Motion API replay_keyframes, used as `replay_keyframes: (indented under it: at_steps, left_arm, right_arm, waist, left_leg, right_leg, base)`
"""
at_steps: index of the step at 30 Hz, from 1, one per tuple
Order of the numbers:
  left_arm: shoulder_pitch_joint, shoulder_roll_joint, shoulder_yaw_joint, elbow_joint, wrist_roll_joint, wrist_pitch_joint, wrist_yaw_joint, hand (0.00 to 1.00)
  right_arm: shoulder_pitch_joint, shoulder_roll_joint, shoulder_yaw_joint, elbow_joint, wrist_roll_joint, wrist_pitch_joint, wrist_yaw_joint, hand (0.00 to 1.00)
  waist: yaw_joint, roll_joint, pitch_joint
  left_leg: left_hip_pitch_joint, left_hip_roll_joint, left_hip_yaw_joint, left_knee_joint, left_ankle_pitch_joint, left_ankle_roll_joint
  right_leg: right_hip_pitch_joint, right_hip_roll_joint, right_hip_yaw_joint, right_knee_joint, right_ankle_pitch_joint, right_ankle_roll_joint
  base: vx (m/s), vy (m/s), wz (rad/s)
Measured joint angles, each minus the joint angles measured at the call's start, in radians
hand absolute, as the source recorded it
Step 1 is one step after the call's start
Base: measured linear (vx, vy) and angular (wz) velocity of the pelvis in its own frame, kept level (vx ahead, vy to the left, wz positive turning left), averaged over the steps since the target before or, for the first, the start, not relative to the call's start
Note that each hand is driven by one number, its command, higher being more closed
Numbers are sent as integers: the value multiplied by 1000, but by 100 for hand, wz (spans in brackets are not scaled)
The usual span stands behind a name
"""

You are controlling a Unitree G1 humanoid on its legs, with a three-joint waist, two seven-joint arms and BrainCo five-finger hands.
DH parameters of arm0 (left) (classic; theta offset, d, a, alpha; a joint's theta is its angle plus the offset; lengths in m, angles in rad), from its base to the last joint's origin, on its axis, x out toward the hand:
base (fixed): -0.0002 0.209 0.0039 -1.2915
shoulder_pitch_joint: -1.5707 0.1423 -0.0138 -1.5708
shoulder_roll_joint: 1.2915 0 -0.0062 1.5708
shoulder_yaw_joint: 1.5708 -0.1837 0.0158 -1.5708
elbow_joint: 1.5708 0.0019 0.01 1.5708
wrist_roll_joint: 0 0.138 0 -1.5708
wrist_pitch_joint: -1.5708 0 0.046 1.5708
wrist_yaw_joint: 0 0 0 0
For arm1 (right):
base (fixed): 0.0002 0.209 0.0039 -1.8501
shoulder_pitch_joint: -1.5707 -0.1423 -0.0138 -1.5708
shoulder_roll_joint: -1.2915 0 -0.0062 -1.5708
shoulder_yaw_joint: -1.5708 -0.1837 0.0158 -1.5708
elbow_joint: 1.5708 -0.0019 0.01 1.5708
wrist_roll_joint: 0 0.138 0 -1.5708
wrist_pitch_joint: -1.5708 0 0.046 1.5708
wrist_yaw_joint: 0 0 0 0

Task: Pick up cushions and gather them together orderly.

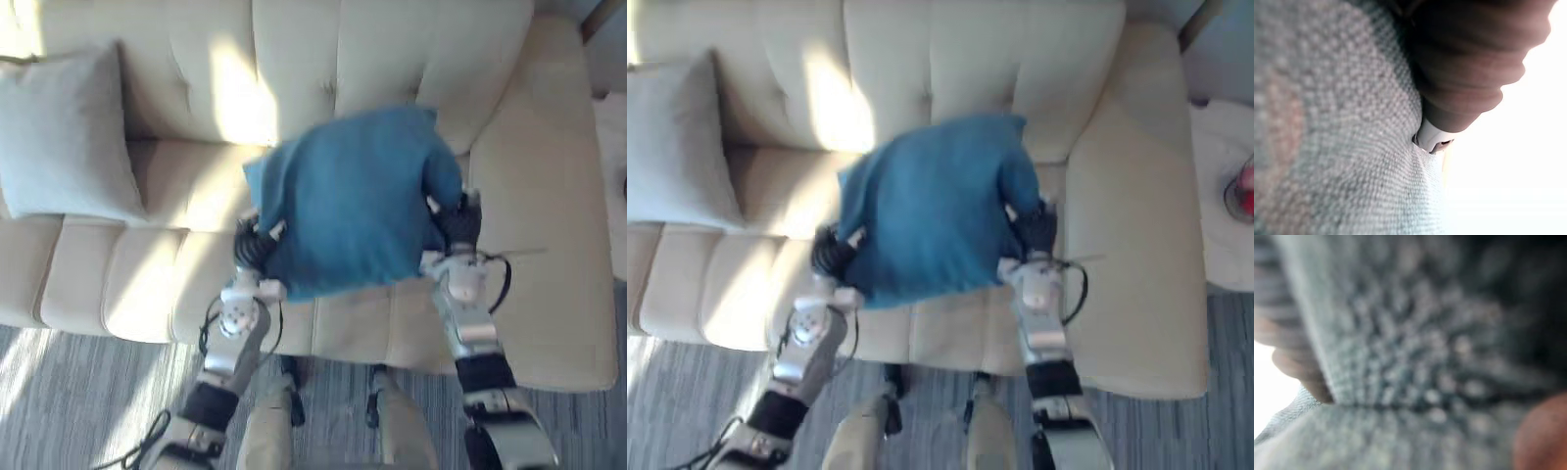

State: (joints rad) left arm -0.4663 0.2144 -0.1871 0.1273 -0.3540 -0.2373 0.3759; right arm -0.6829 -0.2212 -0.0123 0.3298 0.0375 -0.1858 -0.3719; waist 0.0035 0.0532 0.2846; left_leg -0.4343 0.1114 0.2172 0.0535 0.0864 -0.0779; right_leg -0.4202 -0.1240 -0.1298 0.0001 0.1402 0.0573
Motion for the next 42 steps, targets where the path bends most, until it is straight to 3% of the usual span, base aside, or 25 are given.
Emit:
replay_keyframes:
  at_steps: [6, 10, 11, 15, 18, 22, 30, 37, 42]
  left_arm:
    - [-446, 85, 84, 154, 1, -58, 129, 100]
    - [-665, 140, 97, 313, 2, -89, 150, 100]
    - [-726, 158, 91, 366, 2, -90, 149, 0]
    - [-873, 189, 73, 541, 13, -88, 141, 0]
    - [-943, 195, 44, 663, 41, -63, 118, 0]
    - [-953, 178, 68, 728, 48, -29, 95, 0]
    - [-921, 92, 163, 707, 41, -36, 73, 0]
    - [-880, 88, 198, 670, 39, -40, 50, 0]
    - [-781, 129, 268, 626, 15, -39, 29, 0]
  right_arm:
    - [-470, -62, 15, 160, -39, -4, -107, 100]
    - [-644, -83, 12, 280, -38, -9, -136, 100]
    - [-682, -84, 6, 318, -37, -9, -141, 0]
    - [-752, -82, -39, 461, -34, -8, -155, 0]
    - [-793, -82, -85, 557, 8, 1, -155, 0]
    - [-810, -83, -105, 564, 64, 11, -143, 0]
    - [-730, -89, -100, 499, 99, 33, -110, 0]
    - [-632, -104, -97, 461, 87, 36, -75, 0]
    - [-507, -143, -103, 301, 82, 37, -59, 0]
  waist:
    - [8, 4, 78]
    - [4, 8, 118]
    - [2, 8, 137]
    - [-7, 8, 168]
    - [-11, 5, 179]
    - [-14, 4, 206]
    - [-8, 2, 209]
    - [-6, 1, 209]
    - [-3, 0, 209]
  left_leg:
    - [-111, -6, -6, -17, 52, 8]
    - [-159, -13, -20, -52, 90, 13]
    - [-173, -15, -21, -53, 94, 15]
    - [-217, -30, -23, -122, 146, 24]
    - [-267, -36, -20, -155, 177, 30]
    - [-327, -36, -20, -155, 194, 32]
    - [-360, -26, -3, -156, 200, 30]
    - [-368, -10, -3, -155, 208, 19]
    - [-350, 3, -8, -140, 209, 17]
  right_leg:
    - [-113, -3, -3, -6, 40, -6]
    - [-171, -8, -20, -3, 52, -6]
    - [-185, -12, -23, -4, 56, -5]
    - [-252, -17, -24, -25, 86, -1]
    - [-296, -20, -22, -70, 129, 1]
    - [-353, -19, -20, -78, 151, -1]
    - [-406, -12, 4, -57, 152, -1]
    - [-424, 0, 2, -20, 138, -4]
    - [-432, 3, -1, 56, 97, -13]
  base:
    - [-58, 12, 3]
    - [-32, 12, 9]
    - [-36, 19, 5]
    - [-21, 16, 1]
    - [-3, 59, 0]
    - [-2, 78, 0]
    - [9, 63, -5]
    - [6, 58, -1]
    - [-5, 36, 1]
